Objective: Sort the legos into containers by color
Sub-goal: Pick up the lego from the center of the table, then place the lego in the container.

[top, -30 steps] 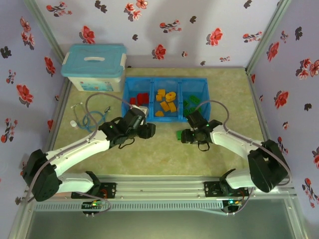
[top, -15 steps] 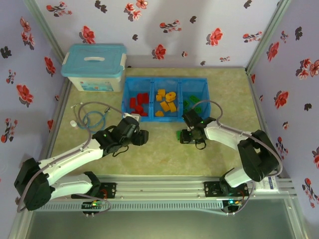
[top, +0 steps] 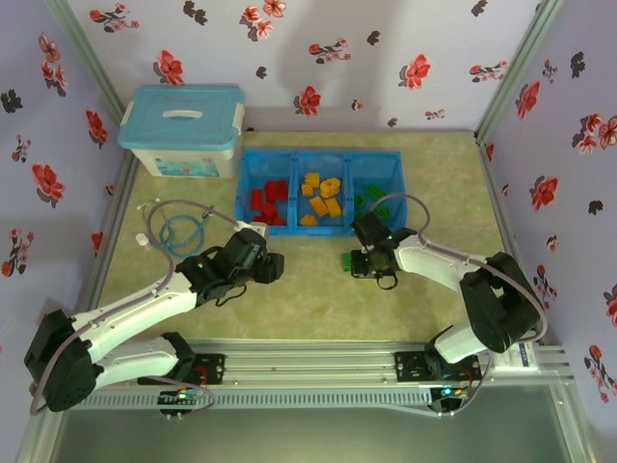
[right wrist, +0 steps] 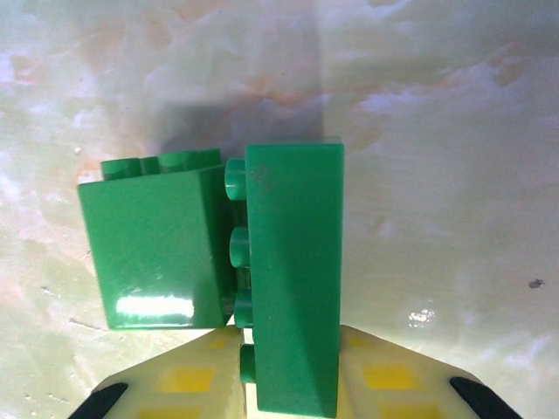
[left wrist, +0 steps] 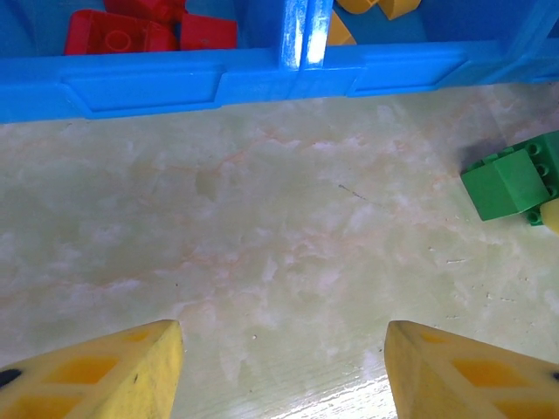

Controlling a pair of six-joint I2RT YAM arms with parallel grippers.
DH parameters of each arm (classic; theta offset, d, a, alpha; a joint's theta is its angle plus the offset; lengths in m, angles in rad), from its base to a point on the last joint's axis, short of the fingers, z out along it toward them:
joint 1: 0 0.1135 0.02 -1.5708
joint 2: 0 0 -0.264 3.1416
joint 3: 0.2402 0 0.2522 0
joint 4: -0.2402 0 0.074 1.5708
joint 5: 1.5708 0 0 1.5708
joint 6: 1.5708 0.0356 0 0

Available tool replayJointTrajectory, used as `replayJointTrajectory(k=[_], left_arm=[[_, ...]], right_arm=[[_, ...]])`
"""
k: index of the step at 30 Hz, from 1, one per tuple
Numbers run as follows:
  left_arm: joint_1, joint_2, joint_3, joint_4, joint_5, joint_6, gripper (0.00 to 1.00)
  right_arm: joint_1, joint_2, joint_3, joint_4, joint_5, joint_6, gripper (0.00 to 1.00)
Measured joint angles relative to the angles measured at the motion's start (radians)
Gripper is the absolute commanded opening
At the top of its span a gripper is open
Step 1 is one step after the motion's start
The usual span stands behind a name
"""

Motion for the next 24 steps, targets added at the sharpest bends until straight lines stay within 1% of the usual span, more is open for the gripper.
replayJointTrajectory(k=[7,10,13,16,19,24], left_arm=[[0.000,0.000,-0.013,-0.001,-0.007,0.000,0.62],[0.000,0.000,-0.013,-0.001,-0.007,0.000,0.61],[0.000,0.000,-0.013,-0.001,-0.007,0.000,0.61],[0.000,0.000,-0.013,-0.001,-0.007,0.000,0.61],[-0.004,0.000,-0.016,0.000,-0.008,-0.006,0.61],[-0.021,-0.017,-0.044,-0.002,-0.008,-0.026,0.60]], right_arm=[[0.026,-0.143,-0.002,-0.044,0.045,0.010,0.19],[0.026,-0.217,0.001,-0.082,0.091,0.009,0.19],[0.018,-0.246,0.035,-0.131,0.138,0.005,0.18],[-0.035,-0.235,0.092,-0.150,0.142,-0.011,0.18],[-0.101,-0.190,0.161,-0.164,0.139,-0.040,0.18],[-0.166,-0.064,0.306,-0.184,0.117,-0.094,0.18]])
